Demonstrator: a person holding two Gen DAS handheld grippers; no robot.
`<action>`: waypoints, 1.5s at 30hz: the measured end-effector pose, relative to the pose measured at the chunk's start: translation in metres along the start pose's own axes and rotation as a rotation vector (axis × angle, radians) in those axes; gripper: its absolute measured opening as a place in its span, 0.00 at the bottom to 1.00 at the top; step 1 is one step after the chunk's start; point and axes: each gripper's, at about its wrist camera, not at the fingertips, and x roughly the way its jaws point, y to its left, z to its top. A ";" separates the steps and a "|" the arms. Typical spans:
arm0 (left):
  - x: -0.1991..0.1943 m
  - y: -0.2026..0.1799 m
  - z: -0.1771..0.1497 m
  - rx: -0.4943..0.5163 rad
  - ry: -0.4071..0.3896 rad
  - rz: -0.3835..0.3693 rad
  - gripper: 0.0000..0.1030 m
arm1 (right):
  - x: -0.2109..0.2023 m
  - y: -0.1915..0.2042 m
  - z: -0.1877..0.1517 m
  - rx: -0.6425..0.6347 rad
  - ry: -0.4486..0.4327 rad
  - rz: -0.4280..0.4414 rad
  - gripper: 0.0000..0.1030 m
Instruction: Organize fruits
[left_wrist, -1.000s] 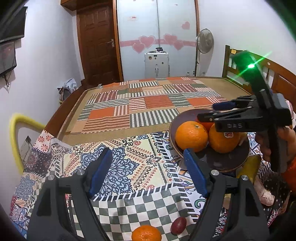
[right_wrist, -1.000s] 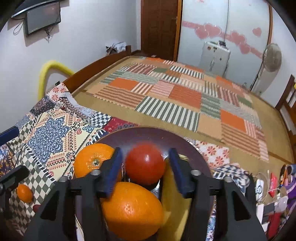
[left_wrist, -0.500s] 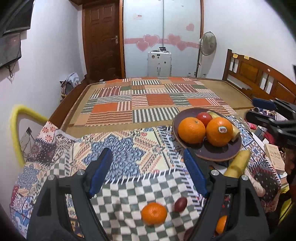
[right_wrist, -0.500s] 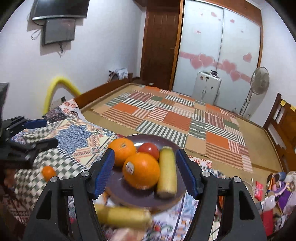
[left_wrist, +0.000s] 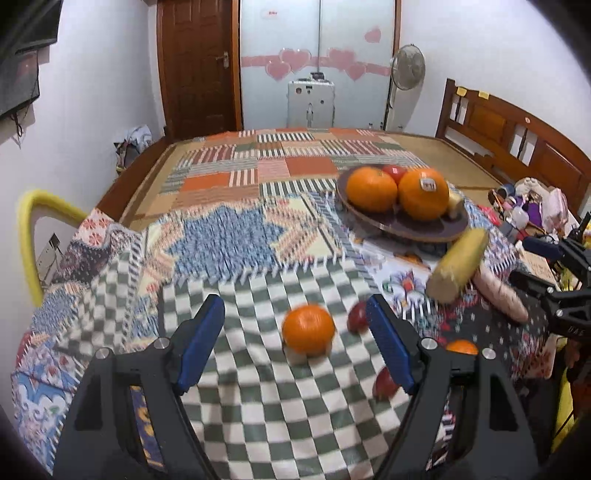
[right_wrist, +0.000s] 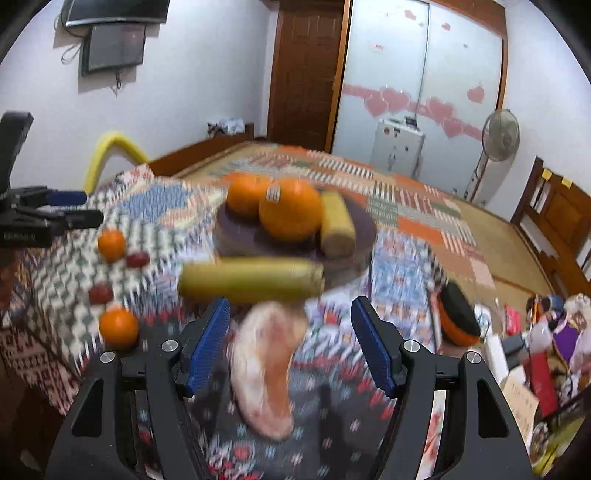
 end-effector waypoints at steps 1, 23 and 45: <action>0.001 -0.001 -0.004 -0.003 0.002 0.003 0.77 | 0.000 0.000 -0.004 -0.001 0.006 0.001 0.63; 0.044 -0.007 -0.013 -0.002 0.077 -0.023 0.37 | 0.002 0.008 -0.026 0.042 -0.004 0.037 0.26; 0.006 -0.051 0.013 0.096 -0.062 -0.074 0.36 | -0.043 -0.033 -0.008 0.107 -0.110 0.021 0.20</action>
